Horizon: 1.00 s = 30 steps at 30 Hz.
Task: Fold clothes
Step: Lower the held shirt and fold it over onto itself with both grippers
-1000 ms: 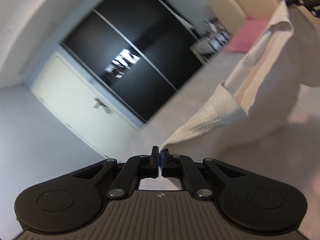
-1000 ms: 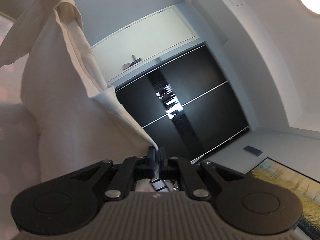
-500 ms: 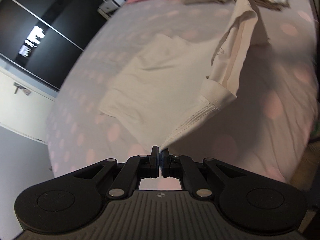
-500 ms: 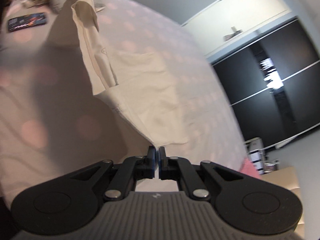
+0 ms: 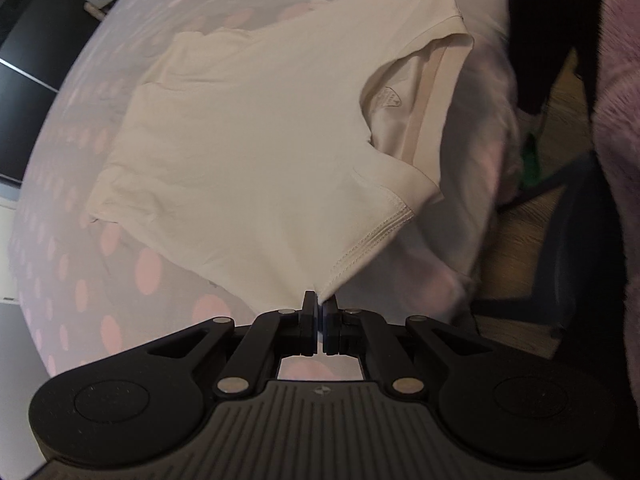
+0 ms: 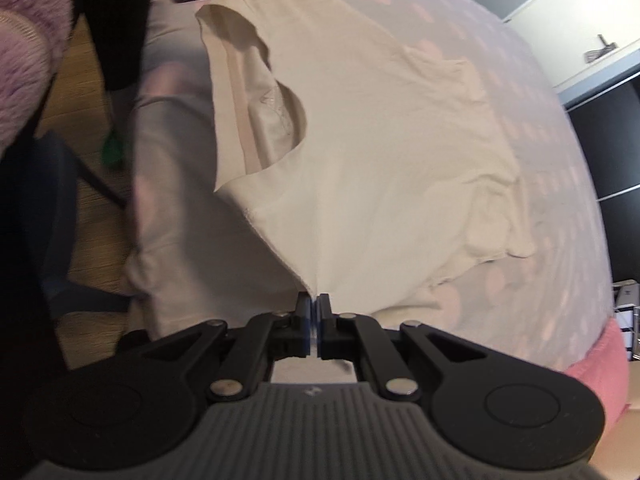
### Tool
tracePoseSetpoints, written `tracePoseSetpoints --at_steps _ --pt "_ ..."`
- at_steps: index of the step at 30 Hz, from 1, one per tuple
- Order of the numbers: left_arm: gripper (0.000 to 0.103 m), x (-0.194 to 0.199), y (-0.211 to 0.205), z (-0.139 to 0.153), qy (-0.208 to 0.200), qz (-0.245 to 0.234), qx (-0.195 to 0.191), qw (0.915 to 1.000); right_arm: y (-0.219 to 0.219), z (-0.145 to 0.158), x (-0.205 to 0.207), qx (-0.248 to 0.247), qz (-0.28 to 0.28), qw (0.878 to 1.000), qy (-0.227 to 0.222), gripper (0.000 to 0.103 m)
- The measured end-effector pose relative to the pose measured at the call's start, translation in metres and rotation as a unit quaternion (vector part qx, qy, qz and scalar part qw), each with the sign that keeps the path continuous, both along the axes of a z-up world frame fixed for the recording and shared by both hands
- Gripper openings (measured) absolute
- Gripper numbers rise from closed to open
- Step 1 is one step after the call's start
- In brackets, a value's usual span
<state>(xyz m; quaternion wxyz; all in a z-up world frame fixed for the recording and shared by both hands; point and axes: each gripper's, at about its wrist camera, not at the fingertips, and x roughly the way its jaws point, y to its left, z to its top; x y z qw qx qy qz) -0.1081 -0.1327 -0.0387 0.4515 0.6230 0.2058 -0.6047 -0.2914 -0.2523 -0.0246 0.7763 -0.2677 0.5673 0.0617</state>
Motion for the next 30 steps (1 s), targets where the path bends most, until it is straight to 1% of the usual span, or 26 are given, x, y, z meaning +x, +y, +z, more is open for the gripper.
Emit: tracePoseSetpoints --at_steps 4,7,16,19,24,28,30 --pt "0.000 -0.006 0.012 -0.017 0.018 -0.014 0.044 0.9988 0.010 -0.012 -0.007 0.042 0.006 0.999 0.033 0.003" --pt "0.000 -0.007 0.016 -0.037 0.022 -0.013 0.061 0.9978 0.015 -0.031 -0.009 0.061 0.006 0.997 0.052 0.003" --pt "0.000 0.004 0.010 -0.105 0.057 0.027 0.104 0.9926 0.014 -0.105 0.003 0.103 -0.020 0.990 0.092 0.003" --pt "0.000 0.007 0.007 -0.122 0.059 0.032 0.115 0.9911 0.011 -0.113 0.008 0.107 -0.026 0.989 0.103 0.003" --pt "0.000 0.009 0.002 -0.138 0.067 0.052 0.122 0.9890 0.007 -0.123 0.016 0.115 -0.034 0.986 0.121 0.003" --pt "0.001 0.012 0.003 -0.140 0.079 0.070 0.115 0.9877 0.004 -0.130 0.020 0.121 -0.043 0.983 0.129 0.004" --pt "0.003 0.013 0.005 -0.137 0.088 0.074 0.112 0.9870 0.003 -0.132 0.021 0.126 -0.049 0.982 0.129 0.006"
